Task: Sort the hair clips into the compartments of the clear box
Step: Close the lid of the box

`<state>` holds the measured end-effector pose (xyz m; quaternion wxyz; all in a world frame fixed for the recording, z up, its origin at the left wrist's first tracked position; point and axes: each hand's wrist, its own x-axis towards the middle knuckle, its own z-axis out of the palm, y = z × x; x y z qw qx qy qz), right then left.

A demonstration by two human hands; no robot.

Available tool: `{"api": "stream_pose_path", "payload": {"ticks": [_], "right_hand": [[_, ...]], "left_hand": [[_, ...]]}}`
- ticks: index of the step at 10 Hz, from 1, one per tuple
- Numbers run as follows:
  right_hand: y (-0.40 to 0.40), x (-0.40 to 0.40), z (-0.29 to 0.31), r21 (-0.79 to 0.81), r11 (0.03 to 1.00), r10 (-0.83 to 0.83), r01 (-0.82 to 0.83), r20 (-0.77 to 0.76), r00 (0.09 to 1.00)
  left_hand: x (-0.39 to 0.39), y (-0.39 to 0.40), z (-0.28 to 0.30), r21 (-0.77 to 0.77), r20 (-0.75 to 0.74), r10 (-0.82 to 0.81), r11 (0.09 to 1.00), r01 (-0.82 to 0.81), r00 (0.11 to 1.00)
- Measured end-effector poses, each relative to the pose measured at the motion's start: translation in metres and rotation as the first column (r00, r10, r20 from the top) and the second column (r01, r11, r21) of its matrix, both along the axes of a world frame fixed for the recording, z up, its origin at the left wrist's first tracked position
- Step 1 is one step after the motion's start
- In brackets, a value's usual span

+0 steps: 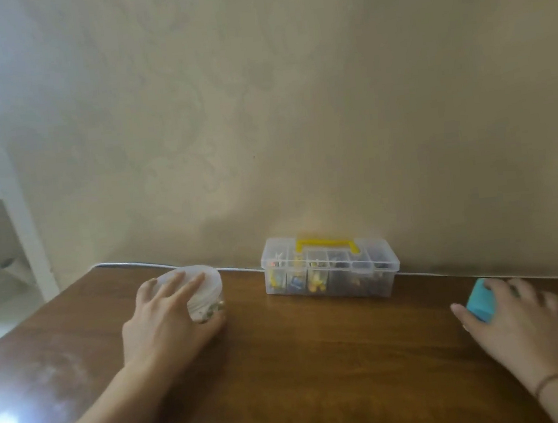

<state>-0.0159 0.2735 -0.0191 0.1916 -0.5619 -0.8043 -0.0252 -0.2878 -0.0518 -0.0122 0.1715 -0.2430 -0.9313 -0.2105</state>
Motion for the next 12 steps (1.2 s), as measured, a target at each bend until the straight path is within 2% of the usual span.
{"api": "stream_pose_path", "payload": {"ticks": [1,2,3,4,5,6,7,8,9,10,11,12], "right_hand": [[0.001,0.0,-0.003,0.047,0.999,-0.015,0.017,-0.029,0.999],[0.002,0.0,-0.005,0.051,0.999,-0.005,0.007,-0.035,0.999],[0.002,0.002,-0.005,0.058,0.998,0.012,-0.012,-0.012,1.0],[0.001,0.003,-0.006,0.063,0.998,0.03,-0.03,-0.002,1.0],[0.001,0.003,-0.006,0.049,0.998,0.039,-0.039,-0.014,0.999],[0.005,0.006,-0.005,0.047,0.997,0.072,-0.068,-0.092,0.993],[0.002,0.005,0.006,0.175,0.97,0.21,-0.167,-0.266,0.941],[-0.003,-0.024,0.03,0.416,0.831,0.499,-0.37,-0.262,0.826],[-0.013,-0.077,0.058,0.448,0.701,0.686,-0.555,-0.21,0.697],[-0.02,-0.12,0.059,0.278,0.697,0.715,-0.661,-0.198,0.671],[-0.017,-0.139,0.055,0.042,0.756,0.652,-0.653,0.024,0.758],[-0.023,-0.122,0.055,0.064,0.798,0.594,-0.599,0.085,0.8]], "left_hand": [[0.003,0.009,0.018,0.195,-0.146,-0.046,0.978,0.075,0.988],[0.008,0.042,0.057,0.294,-0.31,-0.157,0.922,0.251,0.938],[0.013,0.094,0.087,0.279,-0.255,-0.302,0.887,0.369,0.919],[0.012,0.138,0.085,0.125,-0.119,-0.444,0.881,0.457,0.888],[0.003,0.157,0.065,0.089,-0.023,-0.513,0.854,0.513,0.858],[-0.003,0.161,0.055,0.118,-0.016,-0.541,0.834,0.539,0.841],[-0.004,0.158,0.048,0.157,-0.005,-0.55,0.824,0.544,0.835],[0.001,0.147,0.028,0.256,-0.115,-0.513,0.812,0.525,0.851],[0.011,0.135,-0.004,0.433,-0.138,-0.42,0.789,0.436,0.897],[0.025,0.123,-0.032,0.571,-0.038,-0.291,0.779,0.26,0.956],[0.033,0.112,-0.037,0.613,0.172,-0.332,0.773,0.163,0.927],[0.045,0.098,-0.039,0.562,0.282,-0.4,0.806,0.188,0.872]]}}
